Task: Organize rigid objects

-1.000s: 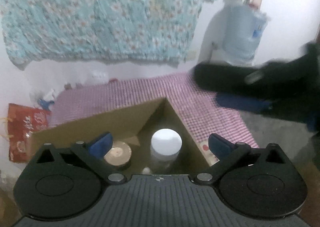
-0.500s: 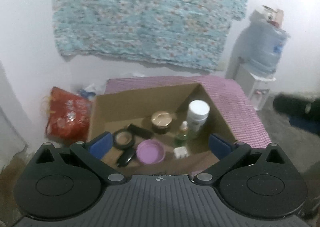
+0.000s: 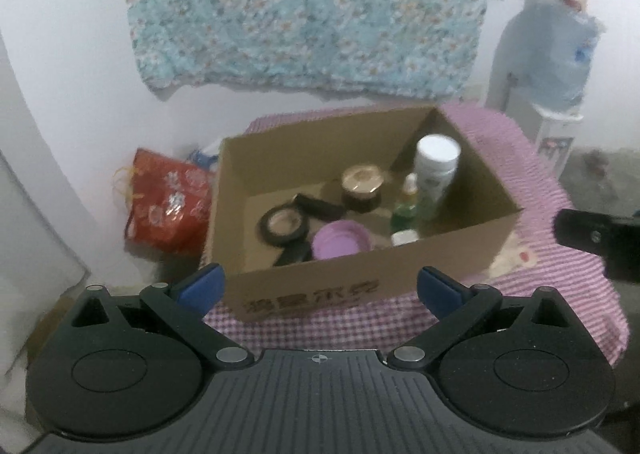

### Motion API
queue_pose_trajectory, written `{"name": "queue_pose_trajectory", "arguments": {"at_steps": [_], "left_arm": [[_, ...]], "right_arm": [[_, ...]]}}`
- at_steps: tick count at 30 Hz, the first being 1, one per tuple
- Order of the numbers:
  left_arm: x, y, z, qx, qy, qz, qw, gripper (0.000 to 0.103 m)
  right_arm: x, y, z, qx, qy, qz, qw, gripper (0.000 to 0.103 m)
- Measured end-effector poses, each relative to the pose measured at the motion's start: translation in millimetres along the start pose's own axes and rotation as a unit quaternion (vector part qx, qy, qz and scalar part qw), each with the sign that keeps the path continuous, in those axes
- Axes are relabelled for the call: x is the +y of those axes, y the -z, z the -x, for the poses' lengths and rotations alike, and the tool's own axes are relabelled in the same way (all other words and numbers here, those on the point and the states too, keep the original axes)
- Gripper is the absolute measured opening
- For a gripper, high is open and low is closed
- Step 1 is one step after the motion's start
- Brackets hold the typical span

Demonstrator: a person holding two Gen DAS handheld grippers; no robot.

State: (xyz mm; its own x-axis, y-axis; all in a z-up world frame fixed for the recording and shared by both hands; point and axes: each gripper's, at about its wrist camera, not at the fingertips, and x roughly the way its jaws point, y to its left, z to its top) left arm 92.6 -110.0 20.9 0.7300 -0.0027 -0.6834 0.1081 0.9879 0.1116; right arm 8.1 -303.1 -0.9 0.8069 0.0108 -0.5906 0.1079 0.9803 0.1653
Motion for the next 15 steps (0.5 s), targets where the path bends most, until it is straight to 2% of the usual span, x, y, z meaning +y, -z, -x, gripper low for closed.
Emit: {"name": "queue_pose_trajectory", "arguments": {"at_steps": [3, 7, 15], "left_arm": [[6.5, -2.6, -7.8, 0.008, -0.023, 0.012, 0.9996, 0.103], [15.5, -5.4, -13.1, 0.013, -0.024, 0.031, 0.9992, 0.103], [20.8, -7.5, -21.9, 0.019, -0.031, 0.031, 0.9988, 0.102]], "right_arm": [[9.5, 2.0, -9.4, 0.005, 0.01, 0.024, 1.0, 0.103], [21.6, 2.8, -27.0, 0.025, 0.019, 0.051, 0.998, 0.103], [35.1, 3.5, -48.8, 0.044, 0.022, 0.072, 0.996, 0.103]]}}
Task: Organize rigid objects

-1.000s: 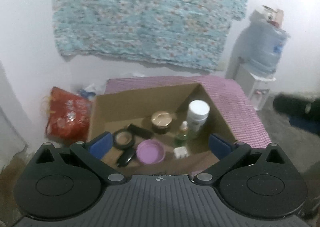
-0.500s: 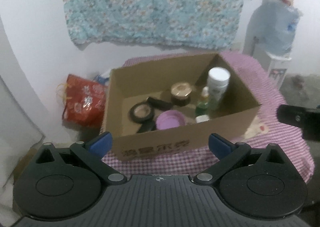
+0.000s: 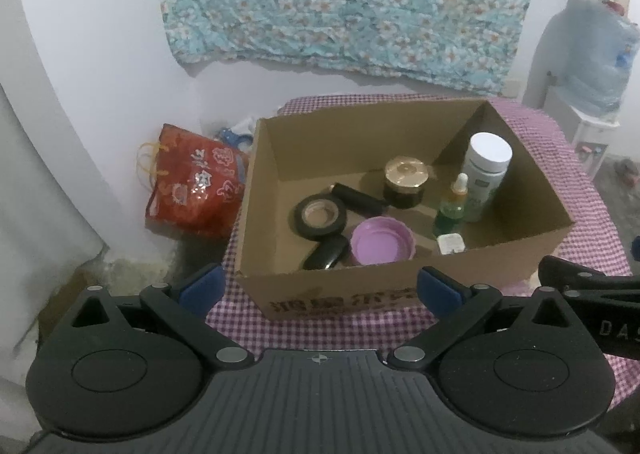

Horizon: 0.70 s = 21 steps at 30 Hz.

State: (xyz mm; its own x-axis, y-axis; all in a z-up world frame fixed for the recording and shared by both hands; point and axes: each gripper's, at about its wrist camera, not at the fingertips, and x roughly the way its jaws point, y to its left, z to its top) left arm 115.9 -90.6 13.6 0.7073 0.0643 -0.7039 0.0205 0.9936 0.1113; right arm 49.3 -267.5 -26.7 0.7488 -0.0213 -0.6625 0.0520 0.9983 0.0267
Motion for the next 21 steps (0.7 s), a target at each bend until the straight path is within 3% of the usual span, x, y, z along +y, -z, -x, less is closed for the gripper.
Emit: {"name": "queue_pose_trajectory", "arguments": {"at_steps": [21], "left_arm": [[1.1, -2.2, -4.2, 0.001, -0.001, 0.002, 1.0, 0.102]], "right_arm": [[3.3, -6.6, -8.5, 0.007, 0.003, 0.013, 1.0, 0.103]]}}
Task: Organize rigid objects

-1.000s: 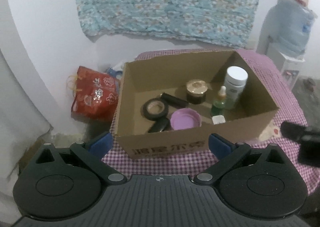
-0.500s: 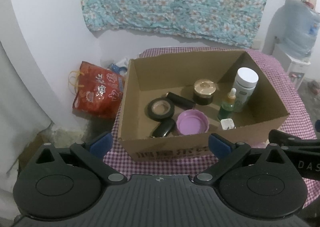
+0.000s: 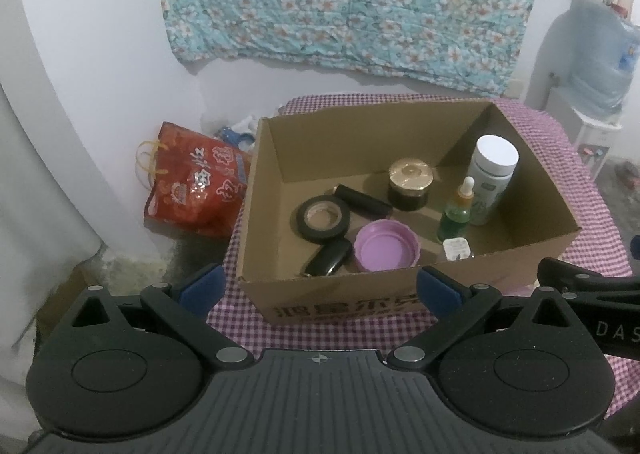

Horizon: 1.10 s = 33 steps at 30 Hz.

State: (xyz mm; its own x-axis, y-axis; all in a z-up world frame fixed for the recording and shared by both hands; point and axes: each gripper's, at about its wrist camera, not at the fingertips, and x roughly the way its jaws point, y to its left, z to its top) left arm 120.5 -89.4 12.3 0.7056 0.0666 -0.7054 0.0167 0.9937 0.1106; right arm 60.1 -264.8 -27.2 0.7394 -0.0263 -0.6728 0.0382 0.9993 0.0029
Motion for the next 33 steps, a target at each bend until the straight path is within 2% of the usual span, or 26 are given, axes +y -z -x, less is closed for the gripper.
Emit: {"name": "queue_pose_trajectory", "arguments": {"at_steps": [33], "left_arm": [[-2.6, 2.5, -2.0, 0.001, 0.0, 0.001, 1.0, 0.101]], "right_arm": [[1.7, -0.5, -1.9, 0.002, 0.0, 0.002, 1.0, 0.103]]}}
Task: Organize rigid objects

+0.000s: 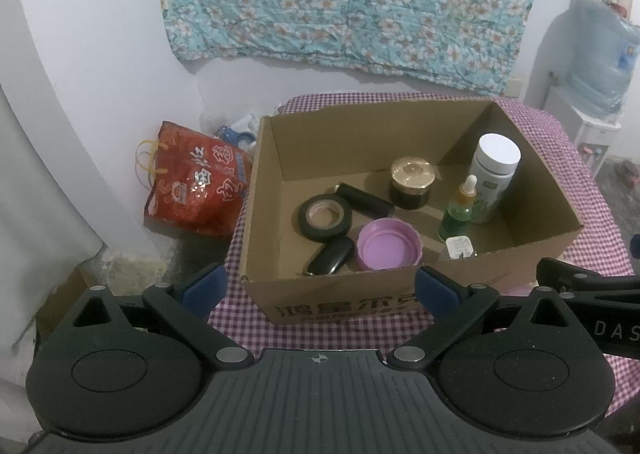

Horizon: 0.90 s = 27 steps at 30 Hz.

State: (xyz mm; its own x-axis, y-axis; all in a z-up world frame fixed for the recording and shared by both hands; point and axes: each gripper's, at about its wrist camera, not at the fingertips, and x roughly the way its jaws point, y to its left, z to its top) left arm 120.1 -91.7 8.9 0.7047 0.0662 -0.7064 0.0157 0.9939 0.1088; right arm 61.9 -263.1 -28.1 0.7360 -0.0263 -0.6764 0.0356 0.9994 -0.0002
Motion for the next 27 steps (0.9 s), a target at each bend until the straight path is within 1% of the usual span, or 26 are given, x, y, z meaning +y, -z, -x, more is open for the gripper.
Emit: {"name": "queue_pose_trajectory", "arguments": {"at_steps": [27], "left_arm": [[-0.5, 2.1, 0.4, 0.002, 0.0, 0.001, 1.0, 0.101]], "right_arm": [[-1.5, 2.2, -1.5, 0.002, -0.001, 0.001, 1.0, 0.103]]}}
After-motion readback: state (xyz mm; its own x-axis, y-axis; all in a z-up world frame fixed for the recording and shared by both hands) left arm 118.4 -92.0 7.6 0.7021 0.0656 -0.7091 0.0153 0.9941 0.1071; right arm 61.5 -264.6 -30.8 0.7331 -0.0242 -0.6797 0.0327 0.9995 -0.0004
